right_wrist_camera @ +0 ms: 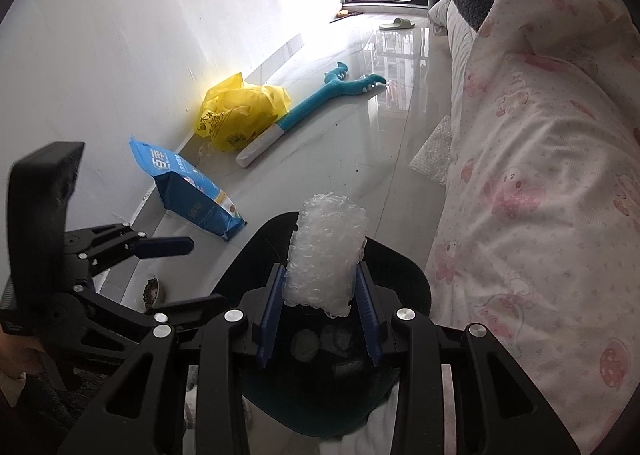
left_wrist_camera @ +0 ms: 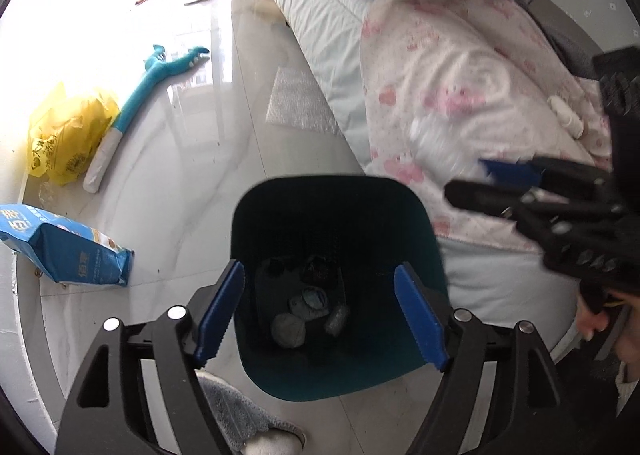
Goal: Collect trash
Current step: 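Open the left tool to drop the black piece while the right tool holds bubble wrap over the bin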
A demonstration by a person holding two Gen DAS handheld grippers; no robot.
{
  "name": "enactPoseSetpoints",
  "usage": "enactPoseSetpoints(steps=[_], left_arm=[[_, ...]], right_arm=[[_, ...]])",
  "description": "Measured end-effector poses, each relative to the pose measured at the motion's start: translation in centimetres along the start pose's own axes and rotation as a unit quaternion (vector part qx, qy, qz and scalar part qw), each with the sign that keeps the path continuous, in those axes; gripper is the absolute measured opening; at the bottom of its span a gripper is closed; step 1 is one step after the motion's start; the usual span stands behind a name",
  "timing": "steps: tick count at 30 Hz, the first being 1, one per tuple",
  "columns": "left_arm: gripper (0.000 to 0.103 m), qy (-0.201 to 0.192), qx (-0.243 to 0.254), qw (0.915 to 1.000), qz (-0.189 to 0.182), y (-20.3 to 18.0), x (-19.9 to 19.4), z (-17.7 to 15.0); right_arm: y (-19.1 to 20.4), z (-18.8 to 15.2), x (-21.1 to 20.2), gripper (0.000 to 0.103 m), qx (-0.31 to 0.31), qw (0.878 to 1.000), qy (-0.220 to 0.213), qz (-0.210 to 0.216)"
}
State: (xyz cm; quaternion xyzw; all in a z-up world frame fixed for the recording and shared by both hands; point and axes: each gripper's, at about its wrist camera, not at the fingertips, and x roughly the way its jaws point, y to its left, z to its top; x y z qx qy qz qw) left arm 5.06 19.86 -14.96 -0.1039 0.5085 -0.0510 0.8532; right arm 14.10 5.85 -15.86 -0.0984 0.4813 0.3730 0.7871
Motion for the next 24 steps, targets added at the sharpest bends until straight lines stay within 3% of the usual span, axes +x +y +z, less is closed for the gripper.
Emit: enactPoseSetpoints(steps=[13, 24], left_arm=[[0.085, -0.122, 0.007, 0.9923, 0.022, 1.1, -5.0, 1.1], [0.086, -0.173, 0.003, 0.9847, 0.020, 1.6, -7.9, 1.9]], right_arm=[[0.5, -0.9, 4.8, 0.036, 0.019, 0.998, 0.064, -0.006], [1.5, -1.4, 7.7, 0.037, 0.018, 0.995, 0.097, -0.026]])
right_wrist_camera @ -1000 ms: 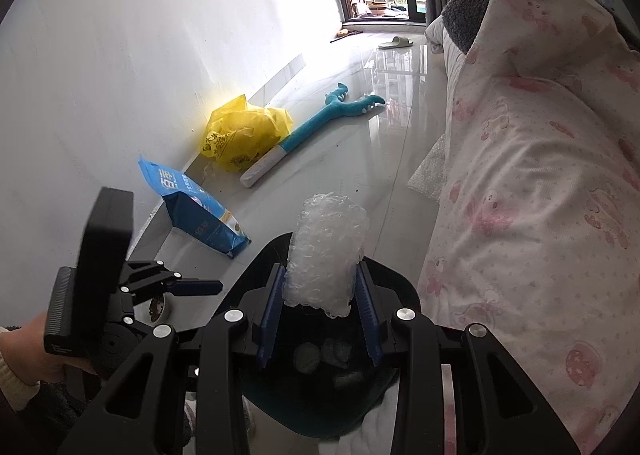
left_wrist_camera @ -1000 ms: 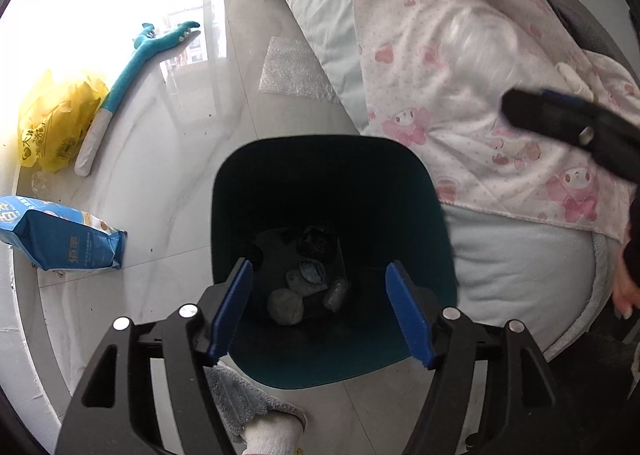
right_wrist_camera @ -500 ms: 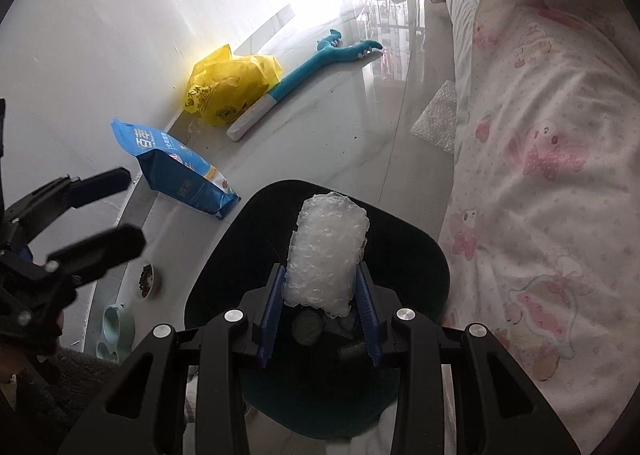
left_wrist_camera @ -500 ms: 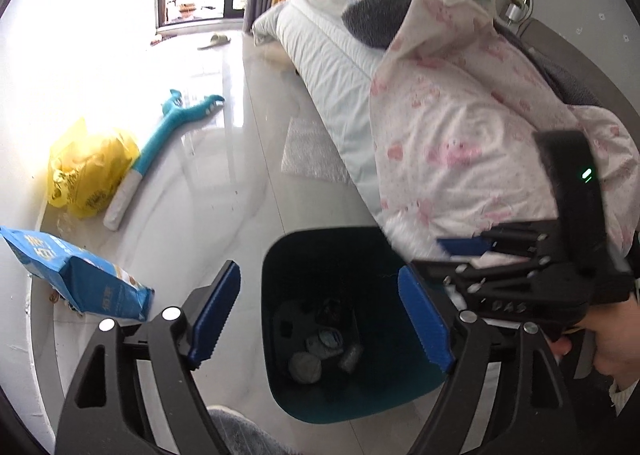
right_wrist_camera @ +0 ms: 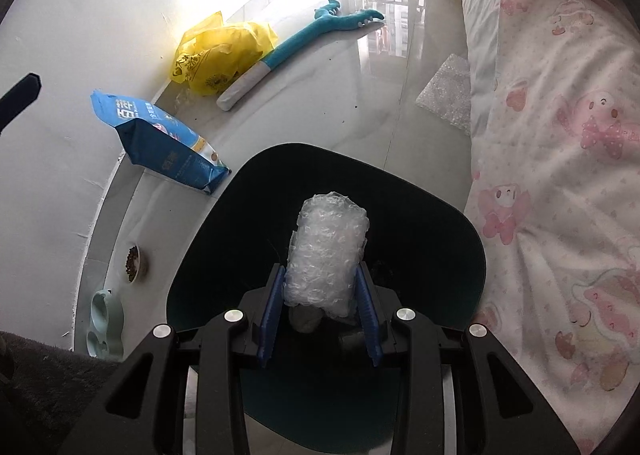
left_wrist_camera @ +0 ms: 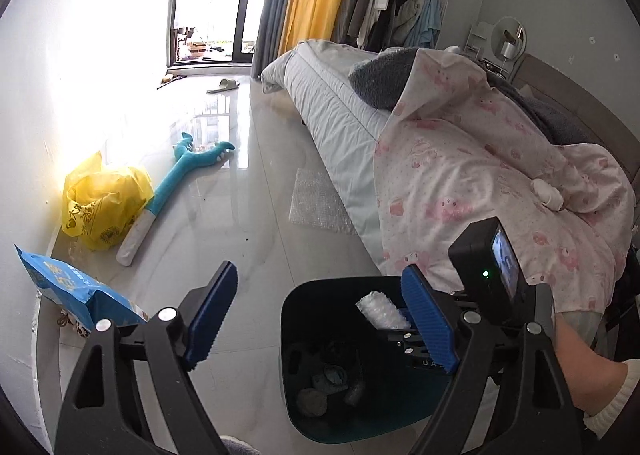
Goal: Collect trash
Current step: 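Open the left tool to drop the black piece while the right tool holds bubble wrap over the bin, then move both tools back over the bed toward the tissue ball and tape core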
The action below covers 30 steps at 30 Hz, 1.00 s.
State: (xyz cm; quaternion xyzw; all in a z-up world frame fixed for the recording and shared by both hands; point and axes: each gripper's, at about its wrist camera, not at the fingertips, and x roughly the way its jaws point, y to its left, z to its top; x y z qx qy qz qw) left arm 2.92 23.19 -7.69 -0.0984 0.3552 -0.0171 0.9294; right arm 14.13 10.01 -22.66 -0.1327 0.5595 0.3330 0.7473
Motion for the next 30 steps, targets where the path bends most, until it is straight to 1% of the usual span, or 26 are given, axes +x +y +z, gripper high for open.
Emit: enactPoseSetpoints(steps=[6, 7, 8, 11, 20, 26, 30], left_arm=[[0.087, -0.028, 0.010, 0.9996, -0.001, -0.3, -1.4, 0.5], [0.087, -0.036, 0.012, 0.9993, 0.000, -0.5, -1.7, 0.6], [0.087, -0.041, 0.014, 0.9991, 0.000, -0.5, -1.9, 0.8], [0.087, -0.057, 0.019, 0.9982, 0.002, -0.9, -2.7, 1.3], [0.087, -0.080, 0.024, 0.9965, 0.006, -2.4, -3.8, 2.6], [0.089, -0.096, 0.014, 0.9953, 0.001, -3.5, -4.4, 3.7], [0.090, -0.100, 0.013, 0.9949, -0.004, -4.7, -4.3, 4.2]], right_arm=[[-0.3, 0.0, 0.3, 0.039, 0.007, 1.000, 0.004, -0.011], [-0.3, 0.0, 0.3, 0.043, 0.009, 1.000, 0.004, -0.012], [-0.3, 0.0, 0.2, 0.051, 0.010, 1.000, 0.004, -0.012], [-0.2, -0.1, 0.1, 0.059, 0.007, 1.000, 0.005, -0.011], [-0.1, 0.3, -2.3, 0.063, 0.007, 1.000, -0.027, 0.005], [-0.3, 0.0, -4.7, 0.066, -0.002, 0.998, -0.056, 0.019], [-0.4, -0.4, -6.8, 0.068, -0.013, 0.996, -0.081, 0.019]])
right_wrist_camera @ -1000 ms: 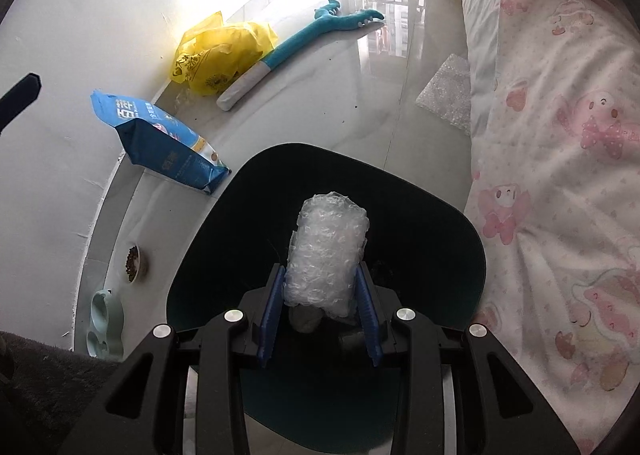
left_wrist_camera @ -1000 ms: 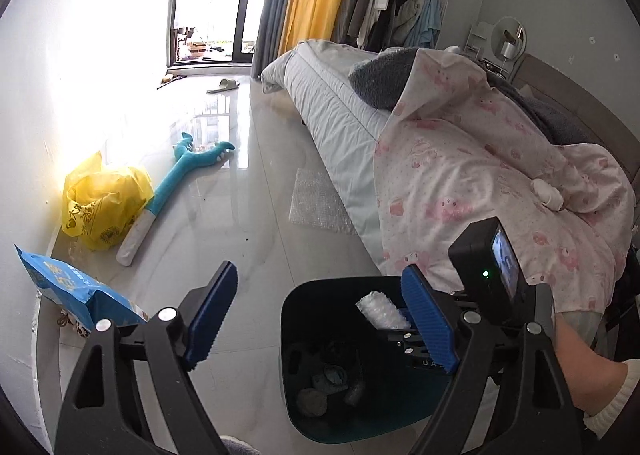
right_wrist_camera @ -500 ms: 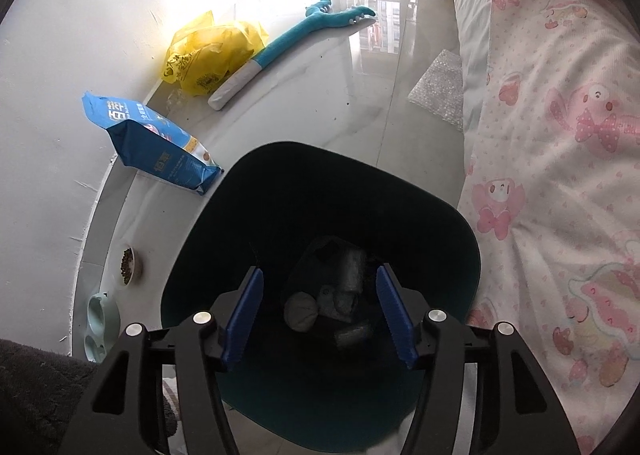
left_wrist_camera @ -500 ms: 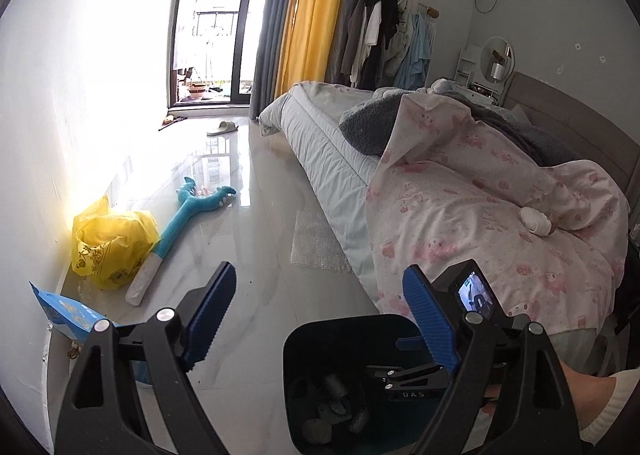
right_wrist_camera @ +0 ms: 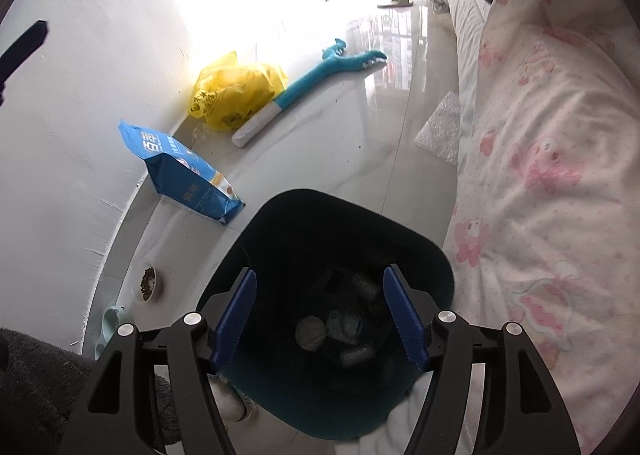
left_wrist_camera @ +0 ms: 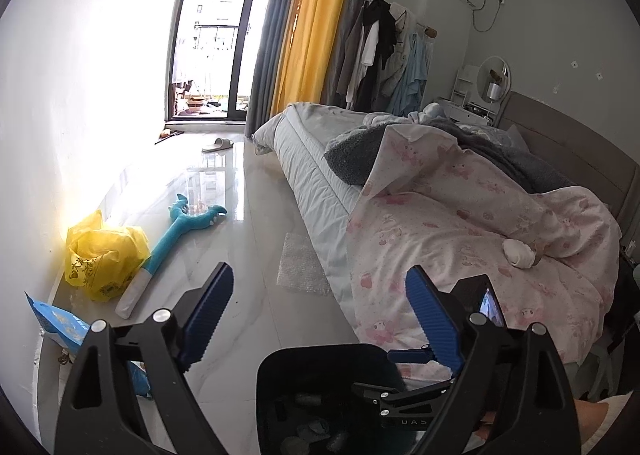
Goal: Collect trash
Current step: 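Move both tools back over the bed toward the tissue ball and tape core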
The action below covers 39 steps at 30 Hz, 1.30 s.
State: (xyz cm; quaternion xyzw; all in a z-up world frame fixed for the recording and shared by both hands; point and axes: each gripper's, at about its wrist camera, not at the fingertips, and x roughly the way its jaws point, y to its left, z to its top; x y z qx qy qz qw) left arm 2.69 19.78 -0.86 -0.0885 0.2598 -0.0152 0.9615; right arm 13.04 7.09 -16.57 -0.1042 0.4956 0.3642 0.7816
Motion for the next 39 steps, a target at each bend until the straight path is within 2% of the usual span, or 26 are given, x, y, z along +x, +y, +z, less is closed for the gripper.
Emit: enactPoseSetpoints(steps=[8, 18, 39], left_arm=[[0.090, -0.002, 0.005, 1.0000, 0.004, -2.7, 0.8, 0.6], [0.092, 0.002, 0.011, 0.9998, -0.015, -6.4, 3.1, 1.9], [0.092, 0.022, 0.039, 0.9975, -0.054, -14.8, 9.7, 3.5]], right_arm=[[-2.1, 0.1, -4.4, 0.069, -0.004, 0.999, -0.043, -0.013], [-6.2, 0.0, -9.9, 0.073, -0.006, 0.994, -0.106, -0.024], [-16.5, -1.2, -16.4, 0.073, 0.021, 0.985, -0.158, -0.070]])
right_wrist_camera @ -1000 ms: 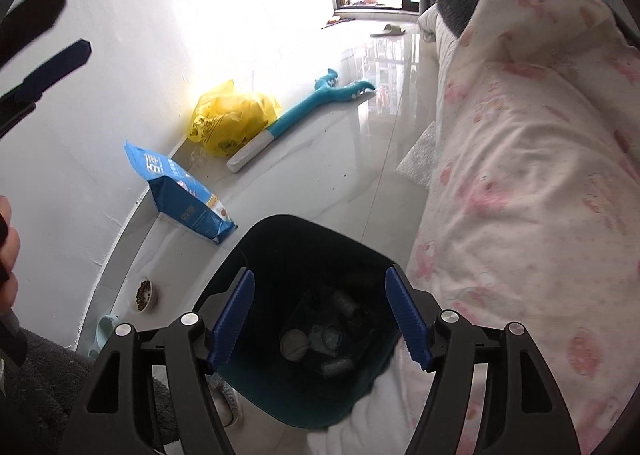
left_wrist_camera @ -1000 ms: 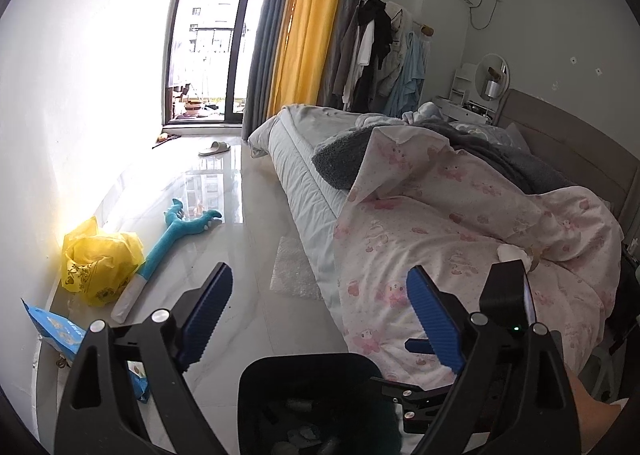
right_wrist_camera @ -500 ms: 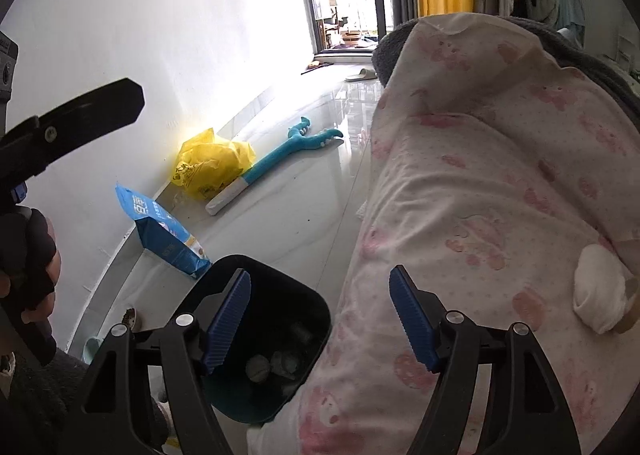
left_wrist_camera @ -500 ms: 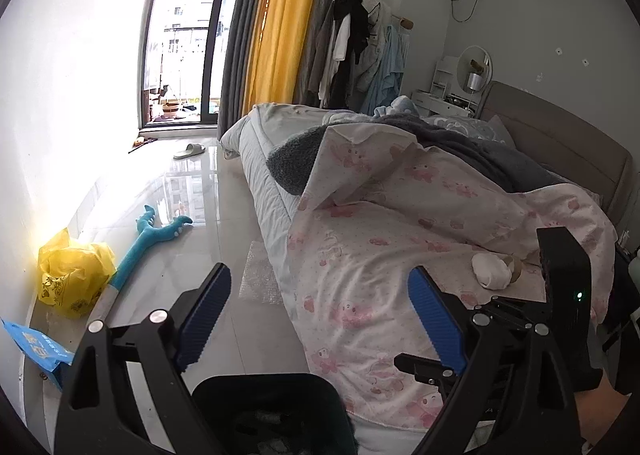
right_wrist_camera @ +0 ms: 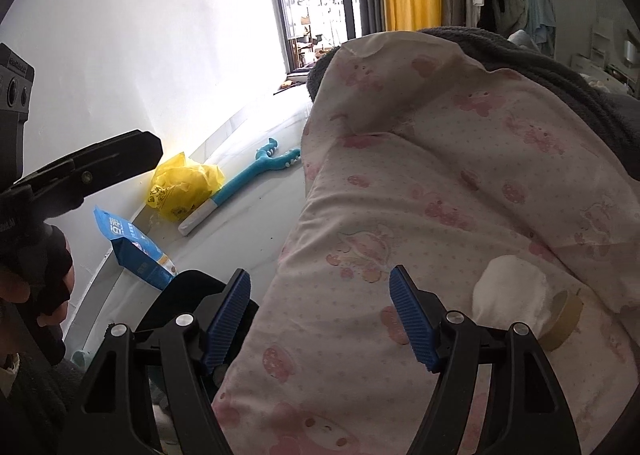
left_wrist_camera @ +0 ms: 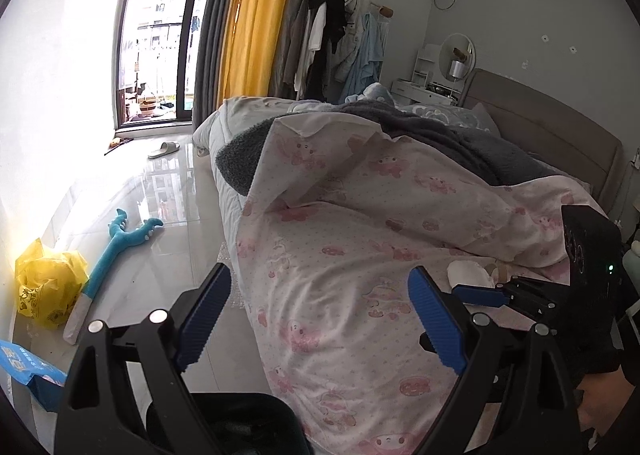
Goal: Collect trash
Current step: 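Move both tools back over the bed toward the tissue ball and tape core, then close the left tool on the white tissue ball while the right tool grasps the brown tape core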
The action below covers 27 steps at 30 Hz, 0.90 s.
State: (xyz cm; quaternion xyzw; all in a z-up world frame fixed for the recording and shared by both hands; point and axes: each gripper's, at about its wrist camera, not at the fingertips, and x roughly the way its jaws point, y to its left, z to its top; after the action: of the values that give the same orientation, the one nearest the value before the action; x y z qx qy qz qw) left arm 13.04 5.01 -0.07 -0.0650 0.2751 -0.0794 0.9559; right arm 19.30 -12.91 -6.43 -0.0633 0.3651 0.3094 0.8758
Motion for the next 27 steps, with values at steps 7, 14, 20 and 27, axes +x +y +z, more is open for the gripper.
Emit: enactPoseSetpoints(steps=[7, 14, 20, 27], left_arm=[[0.092, 0.009, 0.011, 0.9997, -0.020, -3.1, 2.9, 0.5], [0.092, 0.029, 0.018, 0.9985, -0.042, -5.6, 5.9, 0.5], [0.092, 0.053, 0.019, 0.9962, -0.066, -7.4, 8.2, 0.5], [0.092, 0.080, 0.023, 0.9913, -0.102, -9.7, 10.5, 0.3]], right_arm=[[-3.0, -0.1, -1.3, 0.074, 0.000, 1.000, -0.012, -0.011], [-7.3, -0.6, -3.0, 0.075, 0.002, 1.000, -0.019, -0.015], [-11.0, -1.7, -3.7, 0.076, 0.006, 1.000, -0.017, -0.023], [-13.8, -3.1, -3.5, 0.077, -0.008, 1.000, -0.004, -0.021]])
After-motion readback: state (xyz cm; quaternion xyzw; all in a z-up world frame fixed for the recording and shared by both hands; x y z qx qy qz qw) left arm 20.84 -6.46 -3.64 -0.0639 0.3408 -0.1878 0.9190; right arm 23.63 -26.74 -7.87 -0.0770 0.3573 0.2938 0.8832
